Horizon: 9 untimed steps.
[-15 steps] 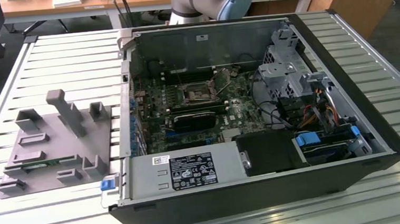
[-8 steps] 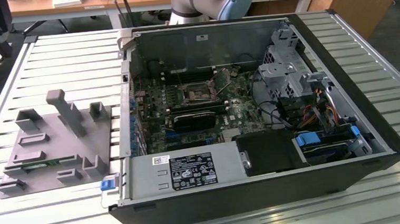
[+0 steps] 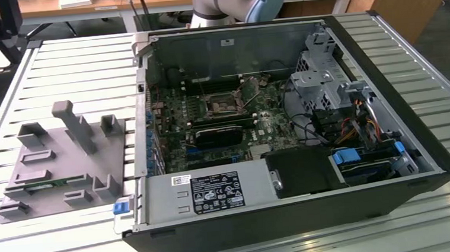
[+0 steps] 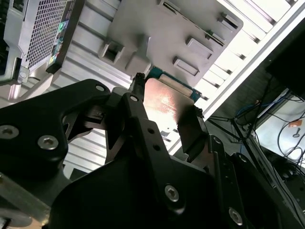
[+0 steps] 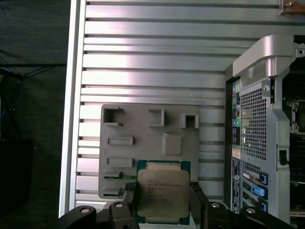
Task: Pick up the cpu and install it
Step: 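Pick up the cpu and move it towards the insertion slot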
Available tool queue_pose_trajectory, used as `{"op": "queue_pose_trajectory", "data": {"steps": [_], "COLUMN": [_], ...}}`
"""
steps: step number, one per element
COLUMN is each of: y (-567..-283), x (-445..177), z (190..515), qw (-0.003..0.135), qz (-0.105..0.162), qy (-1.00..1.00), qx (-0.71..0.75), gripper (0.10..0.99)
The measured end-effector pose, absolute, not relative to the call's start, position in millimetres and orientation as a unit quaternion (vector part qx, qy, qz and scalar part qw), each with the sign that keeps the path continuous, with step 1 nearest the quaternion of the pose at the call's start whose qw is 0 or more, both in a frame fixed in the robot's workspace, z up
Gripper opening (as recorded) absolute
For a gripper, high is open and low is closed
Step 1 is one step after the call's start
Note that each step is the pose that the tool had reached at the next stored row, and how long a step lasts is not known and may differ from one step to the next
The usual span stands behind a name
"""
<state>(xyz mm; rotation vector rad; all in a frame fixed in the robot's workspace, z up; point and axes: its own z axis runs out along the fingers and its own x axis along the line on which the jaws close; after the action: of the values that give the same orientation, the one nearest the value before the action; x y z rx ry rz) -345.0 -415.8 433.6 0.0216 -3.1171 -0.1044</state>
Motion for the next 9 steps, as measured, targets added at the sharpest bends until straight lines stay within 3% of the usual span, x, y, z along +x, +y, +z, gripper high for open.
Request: {"op": "queue_pose_trajectory", "data": {"steps": [9], "y": [-415.8], "x": [-333.8], "z": [433.6], "qw": [0.011], "qz": [-0.033], "qy": [-0.999], "qx": [0.007], "gripper": [0.533]}}
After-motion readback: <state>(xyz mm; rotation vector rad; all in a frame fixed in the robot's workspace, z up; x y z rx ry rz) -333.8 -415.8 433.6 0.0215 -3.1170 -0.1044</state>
